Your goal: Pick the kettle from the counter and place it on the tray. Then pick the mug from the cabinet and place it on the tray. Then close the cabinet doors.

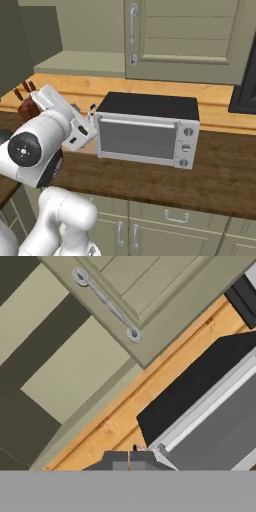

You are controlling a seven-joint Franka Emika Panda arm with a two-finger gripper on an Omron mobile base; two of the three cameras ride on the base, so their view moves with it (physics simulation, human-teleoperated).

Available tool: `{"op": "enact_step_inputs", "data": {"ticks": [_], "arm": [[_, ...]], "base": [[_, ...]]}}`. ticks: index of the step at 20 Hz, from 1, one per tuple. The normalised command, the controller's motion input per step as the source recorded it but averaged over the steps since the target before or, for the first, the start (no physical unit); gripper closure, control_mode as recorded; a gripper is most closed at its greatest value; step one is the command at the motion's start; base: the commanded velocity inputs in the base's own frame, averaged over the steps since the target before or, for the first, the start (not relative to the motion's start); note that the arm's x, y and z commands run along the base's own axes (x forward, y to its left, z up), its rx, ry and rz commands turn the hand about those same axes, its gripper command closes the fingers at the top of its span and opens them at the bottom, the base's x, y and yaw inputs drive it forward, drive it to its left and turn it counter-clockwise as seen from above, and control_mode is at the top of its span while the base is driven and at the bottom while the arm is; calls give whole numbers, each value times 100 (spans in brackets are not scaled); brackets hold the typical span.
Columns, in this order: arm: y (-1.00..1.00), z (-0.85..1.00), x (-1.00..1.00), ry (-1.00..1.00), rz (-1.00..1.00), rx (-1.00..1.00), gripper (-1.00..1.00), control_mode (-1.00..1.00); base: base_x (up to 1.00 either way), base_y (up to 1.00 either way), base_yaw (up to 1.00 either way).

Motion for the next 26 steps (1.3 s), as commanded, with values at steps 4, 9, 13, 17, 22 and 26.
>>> {"op": "enact_step_inputs", "data": {"ticks": [4,9,13,17,22,26], "arm": [[92,0,-41,6,0,0,100,-100],[98,0,-35,0,0,4,100,-100],[68,-9,-26,0,0,5,100,-100],[70,-27,-17,0,0,0,100,-100],[62,-22,-24,0,0,0,100,-100],[41,-16,-22,-2,0,0,100,-100]], "base": [[0,0,0],[0,0,0],[0,0,0],[0,0,0],[0,0,0],[0,0,0]]}}
